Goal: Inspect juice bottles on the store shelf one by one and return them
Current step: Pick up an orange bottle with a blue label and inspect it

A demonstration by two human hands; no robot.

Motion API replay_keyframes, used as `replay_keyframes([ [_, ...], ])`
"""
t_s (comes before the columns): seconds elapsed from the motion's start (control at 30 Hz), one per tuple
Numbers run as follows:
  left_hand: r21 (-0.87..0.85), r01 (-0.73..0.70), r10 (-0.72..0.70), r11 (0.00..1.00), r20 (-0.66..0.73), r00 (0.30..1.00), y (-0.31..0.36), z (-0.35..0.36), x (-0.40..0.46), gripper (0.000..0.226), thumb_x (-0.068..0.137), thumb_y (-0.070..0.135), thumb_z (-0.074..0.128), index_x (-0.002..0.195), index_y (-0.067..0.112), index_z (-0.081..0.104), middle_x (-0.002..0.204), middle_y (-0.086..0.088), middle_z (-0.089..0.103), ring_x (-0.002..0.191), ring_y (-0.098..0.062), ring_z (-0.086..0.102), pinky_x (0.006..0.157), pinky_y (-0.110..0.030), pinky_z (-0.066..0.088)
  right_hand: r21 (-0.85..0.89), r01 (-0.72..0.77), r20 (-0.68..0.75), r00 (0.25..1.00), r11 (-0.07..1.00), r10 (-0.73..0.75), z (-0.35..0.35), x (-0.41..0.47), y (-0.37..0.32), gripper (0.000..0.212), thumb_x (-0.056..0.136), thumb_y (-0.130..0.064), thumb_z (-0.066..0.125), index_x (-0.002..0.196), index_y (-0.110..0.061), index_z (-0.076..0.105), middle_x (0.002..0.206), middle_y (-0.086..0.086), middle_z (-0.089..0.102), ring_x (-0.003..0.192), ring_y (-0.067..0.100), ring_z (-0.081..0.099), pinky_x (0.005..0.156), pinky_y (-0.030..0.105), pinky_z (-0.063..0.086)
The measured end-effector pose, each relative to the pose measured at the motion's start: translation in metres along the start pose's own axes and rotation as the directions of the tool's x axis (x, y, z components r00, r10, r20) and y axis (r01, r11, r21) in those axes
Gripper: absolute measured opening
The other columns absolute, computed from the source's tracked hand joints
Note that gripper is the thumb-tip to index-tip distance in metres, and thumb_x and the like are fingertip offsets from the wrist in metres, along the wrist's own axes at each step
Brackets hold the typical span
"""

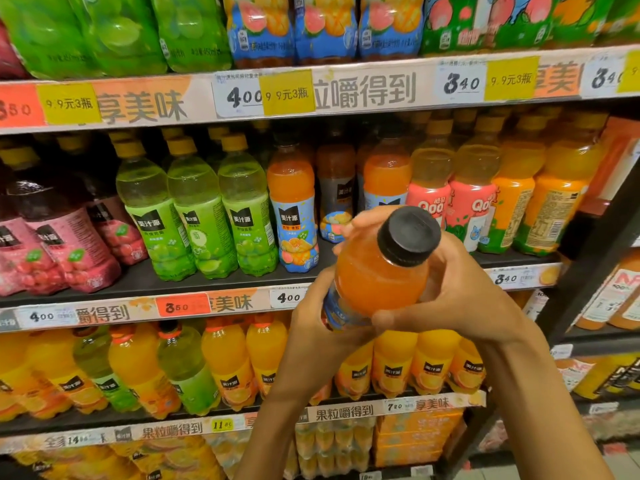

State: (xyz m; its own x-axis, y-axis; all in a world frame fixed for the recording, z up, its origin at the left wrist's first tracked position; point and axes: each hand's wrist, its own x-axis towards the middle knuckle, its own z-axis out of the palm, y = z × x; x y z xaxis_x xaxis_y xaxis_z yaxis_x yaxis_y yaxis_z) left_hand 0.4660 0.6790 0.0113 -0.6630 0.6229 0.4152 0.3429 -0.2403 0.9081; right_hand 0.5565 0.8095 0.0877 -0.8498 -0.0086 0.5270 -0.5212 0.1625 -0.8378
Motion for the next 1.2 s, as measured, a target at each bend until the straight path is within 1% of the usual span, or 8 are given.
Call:
replay_keyframes([
  [0.17, -0.018, 0.001, -0.001, 1.000, 0.040, 0.999, 0.001, -0.005, 0.001, 0.053, 0.061, 0.021, 0.083, 0.109, 0.018, 0.061, 0.103, 0.004, 0.071, 0.095, -0.010, 0.067, 0.073, -0.020, 0.053, 0.005, 0.044, 0.036, 0.998, 0.999, -0.044, -0.007, 0.002, -0.005, 0.069, 0.066, -0.019, 0.083, 0.127, -0.024, 0.052, 0.124, -0.006, 0.060, 0.119, 0.016, 0.058, 0.092, 0.029, 0.050],
  [0.27, -0.050, 0.035, -0.027, 0.998, 0.151, 0.988, 0.003, -0.010, 0.000, 0.060, 0.060, 0.015, 0.083, 0.114, 0.024, 0.059, 0.109, 0.010, 0.070, 0.101, -0.009, 0.066, 0.078, -0.019, 0.053, 0.093, 0.011, -0.002, 1.000, 0.996, -0.010, -0.009, 0.008, -0.001, 0.067, 0.069, -0.047, 0.081, 0.126, -0.024, 0.054, 0.124, -0.004, 0.062, 0.119, 0.022, 0.059, 0.092, 0.036, 0.050],
  [0.4, -0.092, 0.051, -0.028, 0.994, 0.242, 0.970, 0.006, -0.006, -0.004, 0.059, 0.064, 0.020, 0.082, 0.117, 0.031, 0.057, 0.113, 0.012, 0.069, 0.102, -0.008, 0.066, 0.080, -0.017, 0.052, 0.309, -0.008, -0.020, 1.000, 0.951, 0.015, -0.008, 0.017, 0.006, 0.058, 0.072, -0.046, 0.079, 0.123, -0.023, 0.061, 0.111, 0.002, 0.070, 0.102, 0.022, 0.068, 0.085, 0.036, 0.054],
  [0.63, -0.371, 0.220, -0.231, 0.902, 0.016, 0.973, -0.003, 0.001, -0.008, 0.085, 0.049, 0.063, 0.081, 0.116, 0.017, 0.058, 0.104, -0.009, 0.071, 0.081, -0.021, 0.070, 0.064, -0.028, 0.055, 0.362, -0.006, -0.311, 0.942, 0.932, 0.127, -0.005, 0.029, 0.017, 0.073, 0.060, -0.060, 0.080, 0.114, -0.014, 0.063, 0.107, 0.004, 0.072, 0.104, 0.019, 0.065, 0.096, 0.037, 0.051],
  [0.77, -0.565, 0.410, -0.338, 0.716, 0.233, 0.912, 0.003, 0.001, -0.013, 0.093, 0.053, 0.067, 0.077, 0.118, 0.002, 0.061, 0.091, -0.018, 0.072, 0.063, -0.022, 0.070, 0.054, -0.025, 0.054, 0.461, 0.002, -0.315, 0.935, 0.887, 0.162, -0.001, 0.035, 0.024, 0.077, 0.058, -0.060, 0.082, 0.116, -0.014, 0.061, 0.117, 0.011, 0.067, 0.116, 0.030, 0.060, 0.105, 0.049, 0.043],
  [0.87, -0.550, 0.482, -0.358, 0.682, 0.323, 0.876, 0.001, 0.002, -0.014, 0.091, 0.060, 0.068, 0.072, 0.121, 0.000, 0.060, 0.097, -0.018, 0.071, 0.071, -0.024, 0.070, 0.059, -0.026, 0.055, 0.532, 0.003, -0.254, 0.955, 0.847, 0.156, 0.003, 0.037, 0.027, 0.071, 0.063, -0.056, 0.080, 0.118, -0.014, 0.061, 0.113, 0.014, 0.068, 0.101, 0.032, 0.068, 0.088, 0.045, 0.054],
  [1.07, -0.305, 0.367, -0.394, 0.879, -0.028, 0.919, -0.006, 0.006, -0.003, 0.047, 0.077, 0.055, 0.042, 0.083, 0.025, 0.077, 0.083, -0.005, 0.076, 0.074, -0.016, 0.072, 0.066, -0.027, 0.058, 0.259, 0.028, -0.427, 0.900, 0.966, 0.088, 0.003, 0.035, 0.029, 0.023, 0.089, -0.030, 0.058, 0.107, -0.017, 0.062, 0.095, -0.002, 0.072, 0.088, 0.012, 0.068, 0.077, 0.028, 0.056],
  [1.2, -0.348, 0.357, -0.409, 0.867, -0.087, 0.908, -0.011, 0.016, -0.001, 0.050, 0.067, 0.066, 0.043, 0.082, 0.032, 0.077, 0.093, -0.006, 0.075, 0.089, -0.023, 0.071, 0.083, -0.038, 0.055, 0.164, -0.048, -0.439, 0.891, 0.985, 0.117, 0.008, 0.035, 0.033, 0.031, 0.087, -0.036, 0.061, 0.116, -0.024, 0.058, 0.103, -0.008, 0.072, 0.095, 0.006, 0.068, 0.075, 0.019, 0.052],
])
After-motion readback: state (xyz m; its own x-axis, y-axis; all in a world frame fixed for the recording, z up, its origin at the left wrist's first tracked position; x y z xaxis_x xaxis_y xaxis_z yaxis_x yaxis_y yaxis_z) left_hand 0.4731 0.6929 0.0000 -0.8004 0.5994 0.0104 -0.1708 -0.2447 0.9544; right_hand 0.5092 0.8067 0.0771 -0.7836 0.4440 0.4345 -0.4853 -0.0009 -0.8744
